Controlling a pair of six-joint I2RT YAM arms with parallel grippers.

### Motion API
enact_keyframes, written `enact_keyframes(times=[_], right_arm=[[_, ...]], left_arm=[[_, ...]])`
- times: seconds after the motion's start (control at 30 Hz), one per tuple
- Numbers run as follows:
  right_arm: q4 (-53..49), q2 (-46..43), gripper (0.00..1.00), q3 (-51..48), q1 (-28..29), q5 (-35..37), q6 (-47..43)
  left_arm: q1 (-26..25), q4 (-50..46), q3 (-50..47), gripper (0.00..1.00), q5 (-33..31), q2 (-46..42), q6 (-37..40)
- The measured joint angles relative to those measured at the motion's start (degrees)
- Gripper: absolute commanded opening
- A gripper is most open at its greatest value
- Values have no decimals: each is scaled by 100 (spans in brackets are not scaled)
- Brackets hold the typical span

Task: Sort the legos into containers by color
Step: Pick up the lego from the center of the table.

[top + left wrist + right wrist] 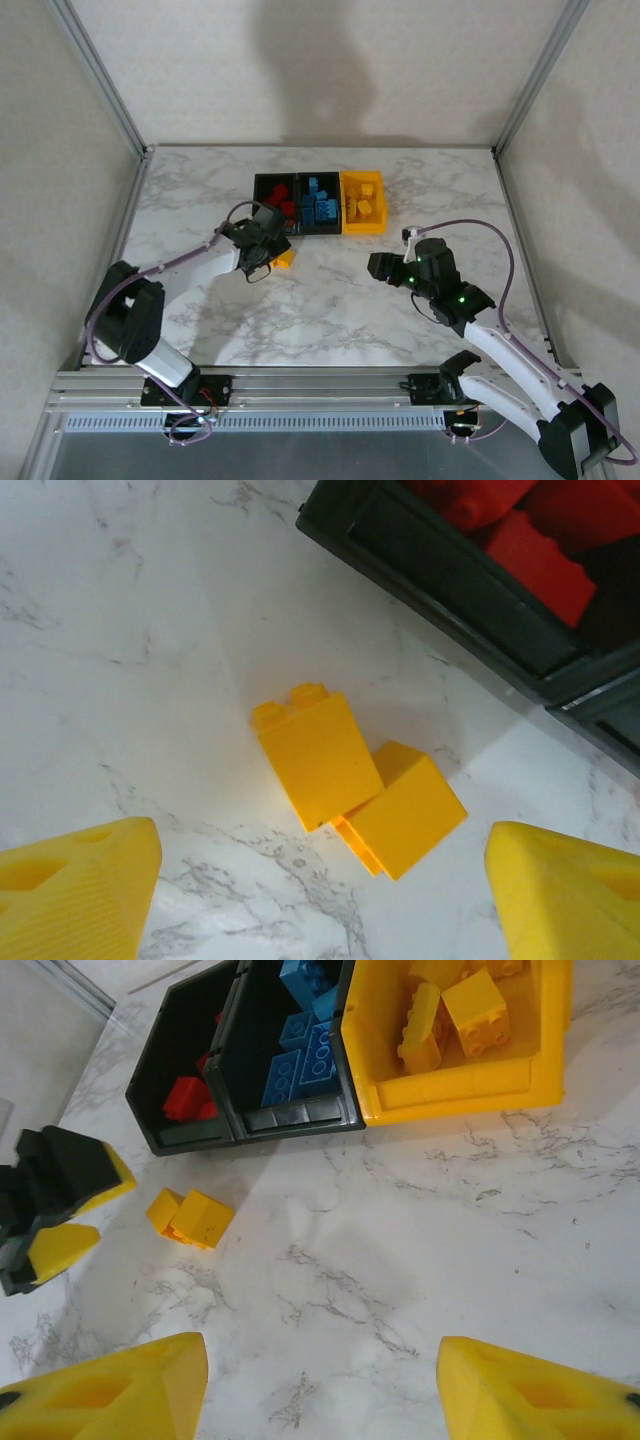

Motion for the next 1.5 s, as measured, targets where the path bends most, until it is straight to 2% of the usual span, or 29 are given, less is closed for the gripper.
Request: enact_keyframes(times=[0.3, 0.5, 0.57, 0.8, 0.97, 1.17, 1.33, 1.5], right_arm=[[-83, -208, 62, 0, 2, 52, -31], [-166, -216, 62, 2, 2, 136, -46], [-181, -216, 62, 2, 2, 153, -46], [-299, -216, 62, 2, 2, 155, -46], [-297, -216, 62, 2, 2, 157, -48], [-293, -216, 62, 2, 2, 144, -111], [-289, -225, 62, 2, 2, -9, -177], [-302, -442, 62, 2, 7, -170, -177]], left_arm=[[144, -35, 184, 85, -101, 553, -284], [227, 48, 275, 76, -133, 1008, -273], [227, 72, 291, 68, -120, 1169, -260], [264, 214, 345, 31, -61, 1261, -179], [295, 201, 341, 27, -11, 1172, -118], [284, 87, 393, 28, 42, 706, 57], [146, -122, 973, 28, 42, 621, 236], [-212, -234, 1908, 27, 66, 811, 393]])
